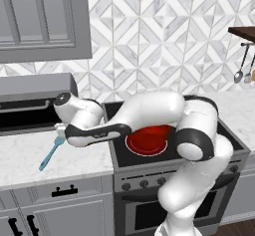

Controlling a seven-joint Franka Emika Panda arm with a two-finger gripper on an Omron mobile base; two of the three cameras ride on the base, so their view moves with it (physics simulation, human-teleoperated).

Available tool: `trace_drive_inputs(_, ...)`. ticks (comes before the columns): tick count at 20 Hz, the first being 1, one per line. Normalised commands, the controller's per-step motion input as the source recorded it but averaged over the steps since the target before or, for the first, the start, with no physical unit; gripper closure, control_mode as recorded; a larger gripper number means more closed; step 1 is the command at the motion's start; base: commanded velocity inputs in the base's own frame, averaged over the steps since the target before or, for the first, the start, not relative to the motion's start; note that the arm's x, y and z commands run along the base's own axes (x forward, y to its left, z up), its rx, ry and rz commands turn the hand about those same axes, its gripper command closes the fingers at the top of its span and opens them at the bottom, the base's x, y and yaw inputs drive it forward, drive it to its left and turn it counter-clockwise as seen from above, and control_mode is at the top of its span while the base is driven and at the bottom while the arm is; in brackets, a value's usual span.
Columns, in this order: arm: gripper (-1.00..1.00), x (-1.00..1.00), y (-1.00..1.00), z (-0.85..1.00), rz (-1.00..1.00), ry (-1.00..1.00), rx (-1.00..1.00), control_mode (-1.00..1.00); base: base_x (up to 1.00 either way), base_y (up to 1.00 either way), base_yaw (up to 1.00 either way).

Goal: Put the avocado and tomato in the pot. Retrieve the spatula and lightly stir the vegetables in the pot.

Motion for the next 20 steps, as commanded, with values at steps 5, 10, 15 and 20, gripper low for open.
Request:
trace_drive_inputs(5, 1.00, -0.27, -1.00, 0.95, -0.10, -0.04, 0.10, -1.00, 0.00, 0.00, 0.00)
trace_drive_inputs(10, 1.00, 0.00, -1.00, 0.86, -0.14, 0.00, 0.08, -1.00, 0.00, 0.00, 0.00)
trace_drive_inputs(15, 1.00, -0.01, -1.00, 0.44, -0.16, 0.00, 0.01, -1.00, 0.00, 0.00, 0.00)
trace_drive_inputs(20, 1.00, 0.11, -0.98, 0.07, -0.14, 0.02, 0.00, -1.00, 0.00, 0.00, 0.00)
